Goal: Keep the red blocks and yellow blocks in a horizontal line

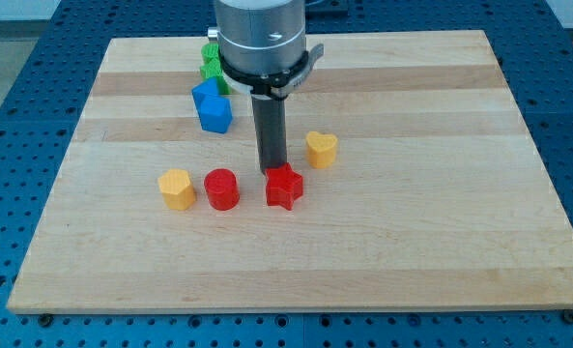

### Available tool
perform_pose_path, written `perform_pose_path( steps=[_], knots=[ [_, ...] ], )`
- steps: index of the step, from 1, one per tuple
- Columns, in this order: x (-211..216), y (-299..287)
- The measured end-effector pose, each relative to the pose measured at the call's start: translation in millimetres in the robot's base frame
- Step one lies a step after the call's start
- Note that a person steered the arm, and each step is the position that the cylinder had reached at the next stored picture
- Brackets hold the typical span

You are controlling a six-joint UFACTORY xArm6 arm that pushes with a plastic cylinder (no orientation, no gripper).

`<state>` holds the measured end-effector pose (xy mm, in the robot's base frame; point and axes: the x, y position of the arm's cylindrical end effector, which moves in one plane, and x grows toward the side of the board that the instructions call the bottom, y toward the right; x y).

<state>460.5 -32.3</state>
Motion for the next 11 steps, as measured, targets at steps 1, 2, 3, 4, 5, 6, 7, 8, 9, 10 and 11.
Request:
perform_pose_path(
  steps=[1,2,3,4,5,6,7,8,9,10,11],
  knots=[
    [-10,0],
    [-41,-3],
    [-47,30],
    [-47,68],
    [-35,84],
    [-13,91],
    [-16,95],
    [-33,134],
    [-20,168],
    [-3,167],
    [-3,146]
  ],
)
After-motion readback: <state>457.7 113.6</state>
